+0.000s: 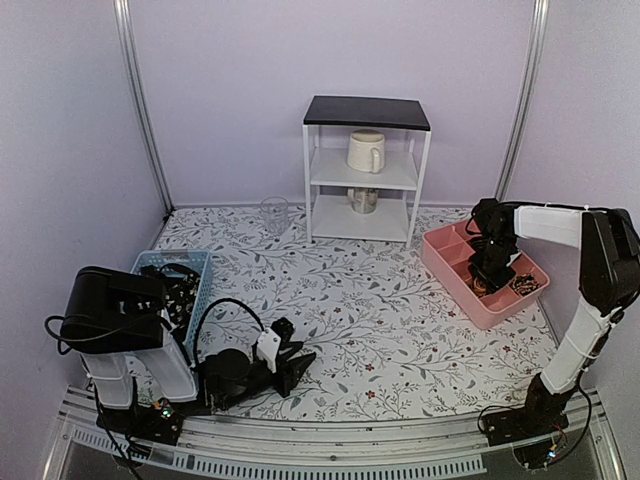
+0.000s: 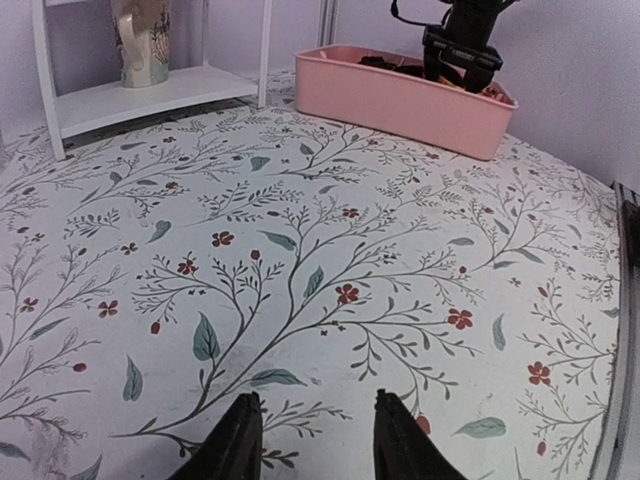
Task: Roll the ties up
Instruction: Place the tie in the storage box.
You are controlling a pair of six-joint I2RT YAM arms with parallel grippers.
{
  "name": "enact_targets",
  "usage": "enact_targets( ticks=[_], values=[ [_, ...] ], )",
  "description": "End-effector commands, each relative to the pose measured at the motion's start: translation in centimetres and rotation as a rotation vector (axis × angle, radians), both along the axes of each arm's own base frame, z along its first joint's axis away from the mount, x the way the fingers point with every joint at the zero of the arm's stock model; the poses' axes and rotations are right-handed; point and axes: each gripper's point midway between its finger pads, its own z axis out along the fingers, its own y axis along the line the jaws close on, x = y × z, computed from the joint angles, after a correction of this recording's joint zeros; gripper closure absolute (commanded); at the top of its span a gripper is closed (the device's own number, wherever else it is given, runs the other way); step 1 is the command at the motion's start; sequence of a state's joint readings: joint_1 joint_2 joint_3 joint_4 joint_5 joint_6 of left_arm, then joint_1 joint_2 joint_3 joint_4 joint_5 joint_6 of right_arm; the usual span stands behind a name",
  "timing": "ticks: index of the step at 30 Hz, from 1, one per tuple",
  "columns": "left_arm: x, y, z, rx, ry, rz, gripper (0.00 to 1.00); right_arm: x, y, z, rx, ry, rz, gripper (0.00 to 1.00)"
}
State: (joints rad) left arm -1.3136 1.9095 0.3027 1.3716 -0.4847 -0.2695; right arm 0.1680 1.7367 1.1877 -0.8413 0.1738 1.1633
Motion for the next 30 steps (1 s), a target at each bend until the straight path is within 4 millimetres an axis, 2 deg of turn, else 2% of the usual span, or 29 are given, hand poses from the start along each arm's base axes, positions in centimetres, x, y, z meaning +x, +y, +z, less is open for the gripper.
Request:
enact_targets(
  ticks=[1,7,13,19,22,26,30],
  values=[
    [-0.1,0.1,0.2,0.001,-0.022,0.005,0.62,-1.5,0.1,-1.8,0.003,0.081,-0.02,0.5],
    [-0.1,0.4,0.2,0.0,-0.022,0.009,0.62,-0.9,-0.3,1.3,-0.016,0.036,-0.041,0.41],
    [-0.1,0.3,0.2,-0.002,-0.023,0.005,0.61,-1.3,-0.1,1.6,-0.001,0.044,-0.052,0.35],
    [-0.2,0.2,0.1,0.0,-0.02,0.003,0.61,-1.4,-0.5,2.6,-0.016,0.024,-0.055,0.34],
    [-0.1,0.2,0.0,0.002,-0.021,0.005,0.61,-0.8,-0.5,3.9,-0.021,-0.005,-0.051,0.33],
    [-0.1,0.2,0.0,0.003,-0.022,0.005,0.61,-0.9,-0.6,4.0,-0.019,-0.011,-0.061,0.33],
    [-0.1,0.2,0.0,0.005,-0.021,0.003,0.61,-0.8,-0.9,3.8,-0.043,-0.011,-0.062,0.37]
  ],
)
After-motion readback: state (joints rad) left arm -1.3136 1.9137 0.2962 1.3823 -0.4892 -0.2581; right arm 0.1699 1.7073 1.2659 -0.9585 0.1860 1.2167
